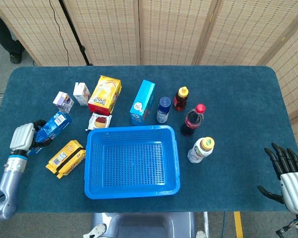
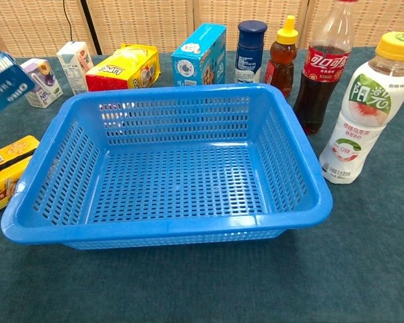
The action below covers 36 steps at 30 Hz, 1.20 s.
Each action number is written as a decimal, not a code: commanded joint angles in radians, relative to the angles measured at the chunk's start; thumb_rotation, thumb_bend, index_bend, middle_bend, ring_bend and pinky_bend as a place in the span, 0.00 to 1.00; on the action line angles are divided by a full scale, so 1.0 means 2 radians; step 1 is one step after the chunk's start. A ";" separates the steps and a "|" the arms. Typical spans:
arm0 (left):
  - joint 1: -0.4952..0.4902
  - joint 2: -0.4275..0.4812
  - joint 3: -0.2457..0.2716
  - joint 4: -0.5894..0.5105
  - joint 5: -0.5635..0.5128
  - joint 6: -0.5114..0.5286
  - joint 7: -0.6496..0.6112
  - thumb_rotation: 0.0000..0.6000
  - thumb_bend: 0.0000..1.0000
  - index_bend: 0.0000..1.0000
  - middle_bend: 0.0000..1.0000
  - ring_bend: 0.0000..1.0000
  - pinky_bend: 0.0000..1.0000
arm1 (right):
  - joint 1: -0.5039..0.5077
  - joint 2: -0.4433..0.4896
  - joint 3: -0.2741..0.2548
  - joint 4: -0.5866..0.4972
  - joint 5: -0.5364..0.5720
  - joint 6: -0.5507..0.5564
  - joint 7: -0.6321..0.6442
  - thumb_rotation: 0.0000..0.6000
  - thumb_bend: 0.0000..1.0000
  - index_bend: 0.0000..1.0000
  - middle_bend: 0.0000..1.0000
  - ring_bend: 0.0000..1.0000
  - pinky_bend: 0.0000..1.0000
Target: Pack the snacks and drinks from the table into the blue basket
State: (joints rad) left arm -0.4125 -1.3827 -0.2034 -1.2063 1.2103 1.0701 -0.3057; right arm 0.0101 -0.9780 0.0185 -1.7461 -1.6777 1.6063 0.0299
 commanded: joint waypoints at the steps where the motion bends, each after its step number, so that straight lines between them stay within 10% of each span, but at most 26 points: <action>1: 0.035 0.064 -0.002 -0.056 0.085 0.091 -0.087 1.00 0.37 0.70 0.49 0.50 0.64 | 0.000 0.000 0.000 -0.001 0.000 0.001 0.000 1.00 0.00 0.00 0.00 0.00 0.00; 9: 0.012 0.185 0.025 -0.240 0.274 0.162 -0.035 1.00 0.36 0.67 0.48 0.48 0.64 | -0.001 0.001 -0.002 -0.003 -0.002 0.002 -0.001 1.00 0.00 0.00 0.00 0.00 0.00; 17: -0.071 0.185 0.000 -0.383 0.246 0.033 0.112 1.00 0.36 0.66 0.47 0.47 0.64 | 0.001 0.003 -0.001 0.000 0.001 -0.003 0.007 1.00 0.00 0.00 0.00 0.00 0.00; 25: -0.156 0.064 -0.026 -0.348 0.128 -0.070 0.250 1.00 0.35 0.64 0.47 0.46 0.64 | 0.004 0.006 0.000 0.003 0.007 -0.008 0.017 1.00 0.00 0.00 0.00 0.00 0.00; 36: -0.207 -0.078 -0.031 -0.230 0.023 -0.069 0.350 1.00 0.35 0.64 0.47 0.43 0.61 | 0.007 0.007 0.004 0.004 0.021 -0.017 0.024 1.00 0.00 0.00 0.00 0.00 0.00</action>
State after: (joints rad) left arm -0.8008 -1.4785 -0.2639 -1.7287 1.2973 0.9224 0.3564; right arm 0.0244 -0.9635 0.0263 -1.7380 -1.6354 1.5736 0.0786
